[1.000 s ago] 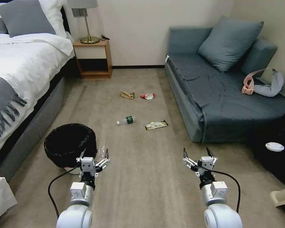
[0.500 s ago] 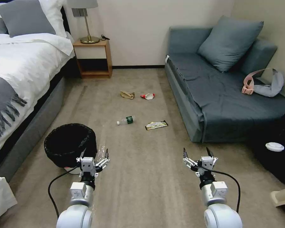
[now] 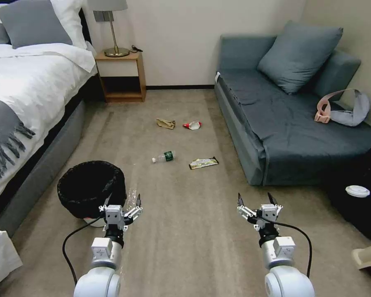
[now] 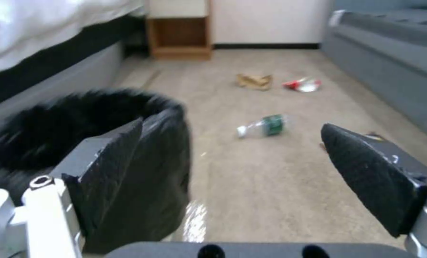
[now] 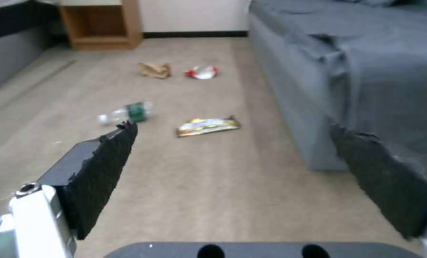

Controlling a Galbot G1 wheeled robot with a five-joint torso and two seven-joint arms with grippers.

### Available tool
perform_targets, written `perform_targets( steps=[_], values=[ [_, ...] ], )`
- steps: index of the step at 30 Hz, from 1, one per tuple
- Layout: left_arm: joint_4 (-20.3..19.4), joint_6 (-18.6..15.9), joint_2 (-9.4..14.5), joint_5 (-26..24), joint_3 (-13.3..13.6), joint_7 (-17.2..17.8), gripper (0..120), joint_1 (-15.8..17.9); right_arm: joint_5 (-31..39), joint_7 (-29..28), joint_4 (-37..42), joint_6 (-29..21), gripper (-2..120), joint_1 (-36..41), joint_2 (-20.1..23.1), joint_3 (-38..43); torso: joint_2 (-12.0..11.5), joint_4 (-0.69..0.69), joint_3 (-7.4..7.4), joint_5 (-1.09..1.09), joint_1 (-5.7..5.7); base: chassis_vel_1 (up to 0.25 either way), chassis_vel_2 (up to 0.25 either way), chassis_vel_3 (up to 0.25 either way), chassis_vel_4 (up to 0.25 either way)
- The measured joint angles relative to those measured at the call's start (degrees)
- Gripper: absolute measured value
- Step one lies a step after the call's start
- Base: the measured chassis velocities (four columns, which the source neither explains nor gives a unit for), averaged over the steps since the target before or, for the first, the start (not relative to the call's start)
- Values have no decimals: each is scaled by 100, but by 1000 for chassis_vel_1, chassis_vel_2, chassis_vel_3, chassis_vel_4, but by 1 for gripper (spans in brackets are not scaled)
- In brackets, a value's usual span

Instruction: Pick up the trash bin, then pick up the garbage on the floor and place it into the trash bin.

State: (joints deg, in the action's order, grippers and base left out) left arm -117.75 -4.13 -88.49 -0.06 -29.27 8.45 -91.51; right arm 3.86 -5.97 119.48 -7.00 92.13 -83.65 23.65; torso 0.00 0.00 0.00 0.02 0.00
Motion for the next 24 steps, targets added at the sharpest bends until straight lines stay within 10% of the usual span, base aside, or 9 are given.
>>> perform_targets(
  steps=[7, 24],
  values=[
    [-593, -652, -289, 0, 278, 1083, 100, -311, 474, -218, 488, -878, 100, -20, 482, -331, 0, 4, 1, -6, 0, 0, 0, 0, 0],
    [-1001, -991, 240, -200, -32, 1158, 98, -180, 678, -222, 608, -1205, 100, -294, 1269, -362, 1, 0, 0, -3, 0, 0, 0, 0, 0]
  ],
)
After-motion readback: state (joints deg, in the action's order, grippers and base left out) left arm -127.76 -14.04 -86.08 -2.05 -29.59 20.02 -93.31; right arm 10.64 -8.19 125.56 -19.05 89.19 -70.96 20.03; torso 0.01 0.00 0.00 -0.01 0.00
